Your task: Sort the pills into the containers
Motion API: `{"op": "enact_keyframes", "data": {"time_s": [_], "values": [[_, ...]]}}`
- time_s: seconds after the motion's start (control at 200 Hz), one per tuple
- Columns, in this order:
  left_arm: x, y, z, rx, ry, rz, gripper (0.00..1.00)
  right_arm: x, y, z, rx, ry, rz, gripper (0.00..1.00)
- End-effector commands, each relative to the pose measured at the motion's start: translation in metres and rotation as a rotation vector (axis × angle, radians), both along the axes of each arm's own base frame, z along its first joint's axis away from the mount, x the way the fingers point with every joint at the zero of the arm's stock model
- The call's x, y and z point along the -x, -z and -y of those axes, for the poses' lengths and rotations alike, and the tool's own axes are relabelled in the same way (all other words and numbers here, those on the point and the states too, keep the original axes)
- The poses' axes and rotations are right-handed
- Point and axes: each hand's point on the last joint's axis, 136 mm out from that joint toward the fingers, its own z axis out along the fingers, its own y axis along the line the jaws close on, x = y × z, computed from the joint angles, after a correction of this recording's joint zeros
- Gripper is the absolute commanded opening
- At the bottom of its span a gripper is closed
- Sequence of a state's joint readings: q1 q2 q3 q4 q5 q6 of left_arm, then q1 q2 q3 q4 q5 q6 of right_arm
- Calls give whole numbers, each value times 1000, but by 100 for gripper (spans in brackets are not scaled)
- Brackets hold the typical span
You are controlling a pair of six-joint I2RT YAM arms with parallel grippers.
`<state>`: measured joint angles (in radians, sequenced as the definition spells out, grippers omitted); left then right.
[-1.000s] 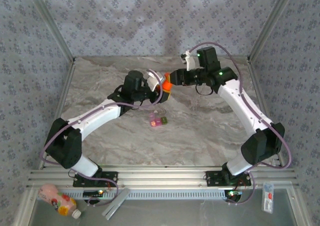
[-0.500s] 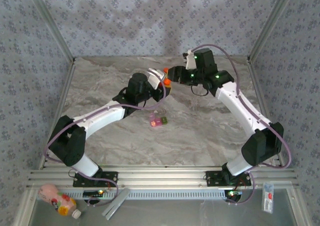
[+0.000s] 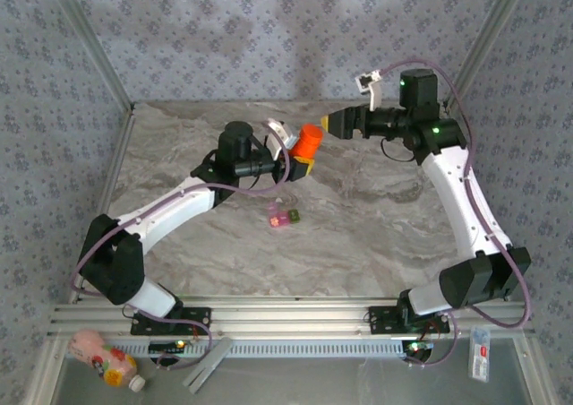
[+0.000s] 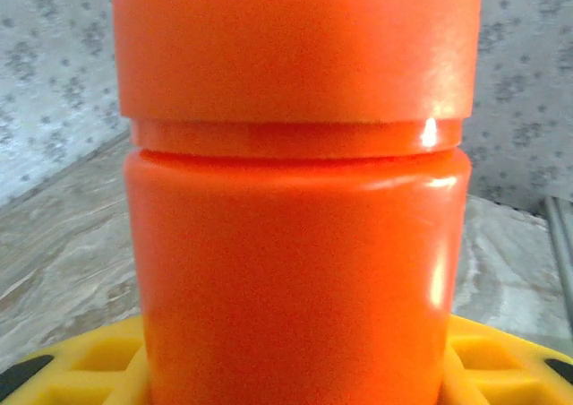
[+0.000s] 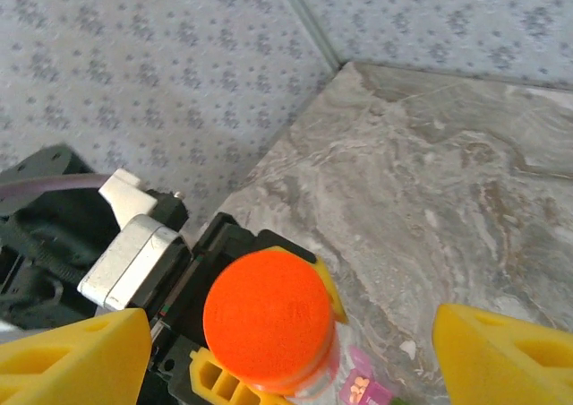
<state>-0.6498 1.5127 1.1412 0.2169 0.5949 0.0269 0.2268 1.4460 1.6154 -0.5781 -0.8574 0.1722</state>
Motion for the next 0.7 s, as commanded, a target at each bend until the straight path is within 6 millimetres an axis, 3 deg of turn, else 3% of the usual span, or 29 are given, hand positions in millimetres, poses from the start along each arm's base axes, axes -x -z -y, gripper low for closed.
{"op": "enact_keyframes", "data": {"time_s": [0.0, 0.245, 0.48, 0.695], "values": [[21, -33, 2, 44, 108, 50, 0, 14, 1, -15, 16, -112, 18, 84], [23, -34, 4, 48, 125, 42, 0, 17, 19, -32, 85, -145, -12, 84], [22, -33, 5, 45, 125, 40, 0, 19, 31, -34, 114, -148, -33, 78], [18, -34, 4, 47, 101, 46, 0, 18, 35, -35, 98, -134, -60, 52]]}}
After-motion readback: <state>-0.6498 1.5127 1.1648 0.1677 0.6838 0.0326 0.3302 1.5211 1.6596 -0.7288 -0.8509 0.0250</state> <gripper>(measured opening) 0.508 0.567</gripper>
